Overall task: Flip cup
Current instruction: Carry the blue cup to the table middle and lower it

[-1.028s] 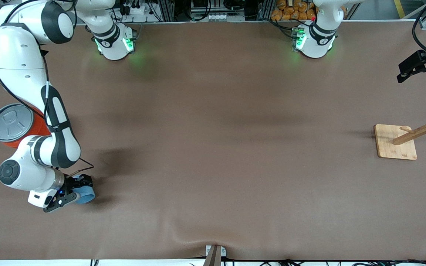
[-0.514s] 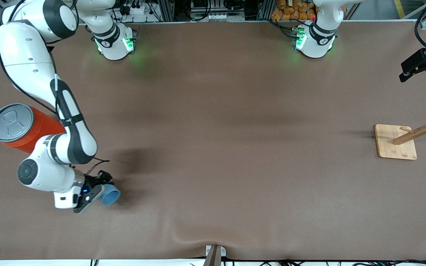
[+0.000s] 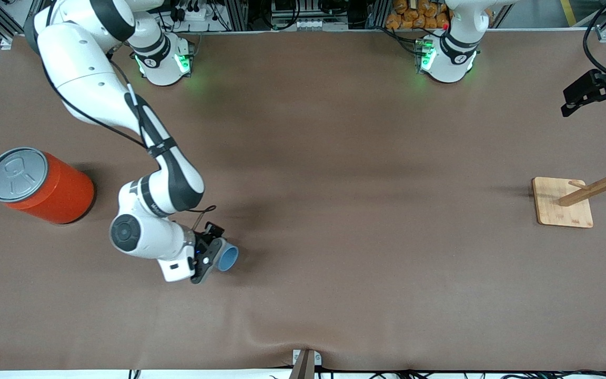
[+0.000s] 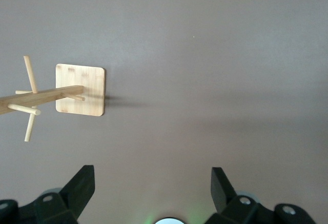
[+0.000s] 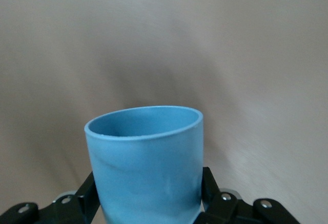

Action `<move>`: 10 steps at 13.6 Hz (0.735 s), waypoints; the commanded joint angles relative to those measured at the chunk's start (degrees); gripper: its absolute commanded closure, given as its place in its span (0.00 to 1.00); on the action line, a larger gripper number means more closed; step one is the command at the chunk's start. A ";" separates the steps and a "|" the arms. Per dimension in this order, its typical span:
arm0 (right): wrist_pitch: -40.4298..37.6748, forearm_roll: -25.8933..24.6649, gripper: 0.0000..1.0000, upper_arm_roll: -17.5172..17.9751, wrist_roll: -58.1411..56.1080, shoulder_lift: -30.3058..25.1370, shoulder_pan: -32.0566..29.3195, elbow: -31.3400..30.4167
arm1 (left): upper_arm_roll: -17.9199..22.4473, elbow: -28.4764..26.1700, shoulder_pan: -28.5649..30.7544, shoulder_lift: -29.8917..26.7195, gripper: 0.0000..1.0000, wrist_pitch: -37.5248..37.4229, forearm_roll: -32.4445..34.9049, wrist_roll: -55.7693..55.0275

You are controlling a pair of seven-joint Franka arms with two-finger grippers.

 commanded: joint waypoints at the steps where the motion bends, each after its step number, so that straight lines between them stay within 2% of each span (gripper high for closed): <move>1: -1.45 -0.99 0.41 -0.25 -0.44 -1.00 3.85 0.74 | -1.21 -0.75 0.24 -0.37 0.00 -0.63 -0.07 -0.13; 8: -0.04 -1.43 0.40 -0.25 -7.38 -1.00 13.00 0.48 | -1.21 -1.28 0.33 -0.72 0.00 -0.80 -0.07 -0.04; 10: 1.09 -3.27 0.37 -0.42 -8.00 -1.00 16.42 0.21 | -1.21 -1.28 0.33 -0.72 0.00 -1.15 -0.07 0.04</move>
